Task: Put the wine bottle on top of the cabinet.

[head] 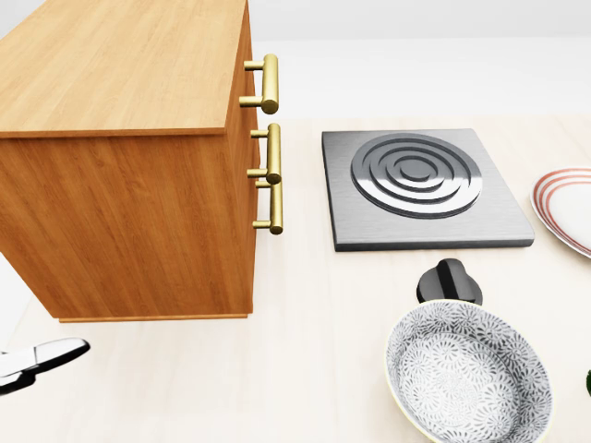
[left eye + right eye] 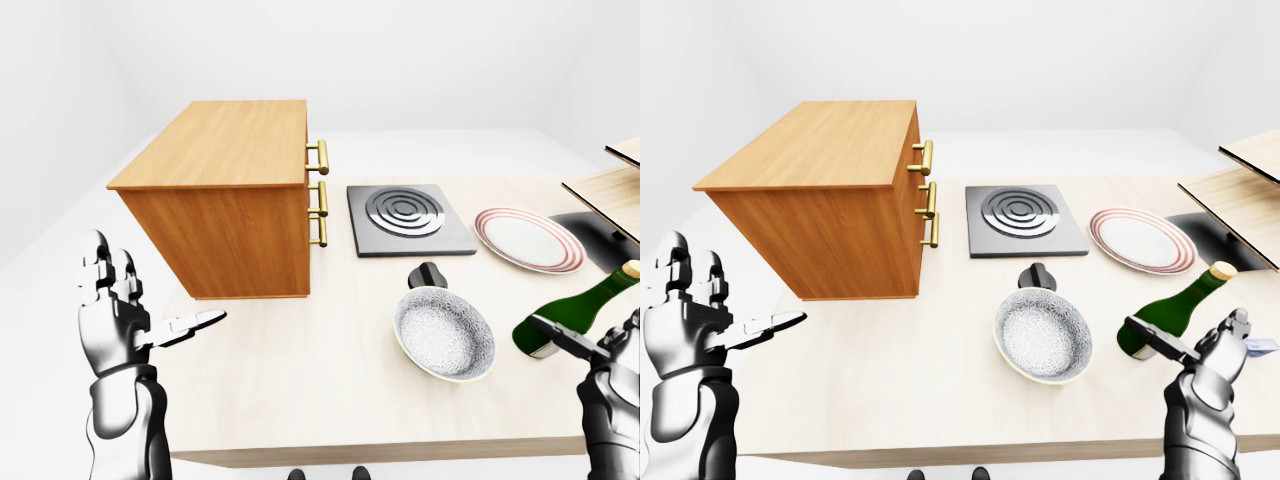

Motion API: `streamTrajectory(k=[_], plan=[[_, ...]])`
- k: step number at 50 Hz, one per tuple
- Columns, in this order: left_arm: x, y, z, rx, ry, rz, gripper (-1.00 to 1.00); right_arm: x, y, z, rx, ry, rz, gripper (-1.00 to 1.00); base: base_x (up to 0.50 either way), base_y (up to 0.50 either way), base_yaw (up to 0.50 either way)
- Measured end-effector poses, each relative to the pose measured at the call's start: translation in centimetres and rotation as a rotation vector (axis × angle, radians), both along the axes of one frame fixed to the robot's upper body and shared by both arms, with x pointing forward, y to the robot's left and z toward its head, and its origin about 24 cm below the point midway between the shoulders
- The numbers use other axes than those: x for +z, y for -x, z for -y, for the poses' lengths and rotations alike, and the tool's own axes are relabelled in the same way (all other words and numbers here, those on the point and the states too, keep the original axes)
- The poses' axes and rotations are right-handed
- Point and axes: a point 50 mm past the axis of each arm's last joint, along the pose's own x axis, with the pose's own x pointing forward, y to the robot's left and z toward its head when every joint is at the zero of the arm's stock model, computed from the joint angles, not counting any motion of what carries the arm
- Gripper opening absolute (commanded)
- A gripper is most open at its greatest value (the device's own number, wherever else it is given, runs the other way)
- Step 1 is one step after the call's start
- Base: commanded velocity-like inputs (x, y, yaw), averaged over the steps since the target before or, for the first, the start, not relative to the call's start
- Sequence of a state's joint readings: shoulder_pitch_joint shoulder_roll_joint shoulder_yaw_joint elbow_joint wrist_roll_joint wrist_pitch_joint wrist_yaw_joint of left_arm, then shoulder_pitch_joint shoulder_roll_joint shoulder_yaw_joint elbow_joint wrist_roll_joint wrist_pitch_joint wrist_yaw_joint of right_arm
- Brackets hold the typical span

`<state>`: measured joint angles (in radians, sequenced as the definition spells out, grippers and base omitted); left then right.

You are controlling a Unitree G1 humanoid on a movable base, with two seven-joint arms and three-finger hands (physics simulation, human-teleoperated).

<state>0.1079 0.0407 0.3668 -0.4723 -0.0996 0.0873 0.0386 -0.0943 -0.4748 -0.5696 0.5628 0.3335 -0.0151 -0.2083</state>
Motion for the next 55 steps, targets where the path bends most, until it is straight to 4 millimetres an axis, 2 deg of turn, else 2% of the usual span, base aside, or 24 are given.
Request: streamTrajectory(k=[39,55], plan=[[-0.1,0.0,0.0,0.001,0.000,-0.005,1.00,0.9,-2.7,0.0,0.020,0.024,-0.036,1.00,0.00,0.00,0.00],[-0.1,0.0,0.0,0.002,-0.001,-0.008,1.00,0.8,-3.1,0.1,0.022,0.035,-0.070,1.00,0.00,0.00,0.00]])
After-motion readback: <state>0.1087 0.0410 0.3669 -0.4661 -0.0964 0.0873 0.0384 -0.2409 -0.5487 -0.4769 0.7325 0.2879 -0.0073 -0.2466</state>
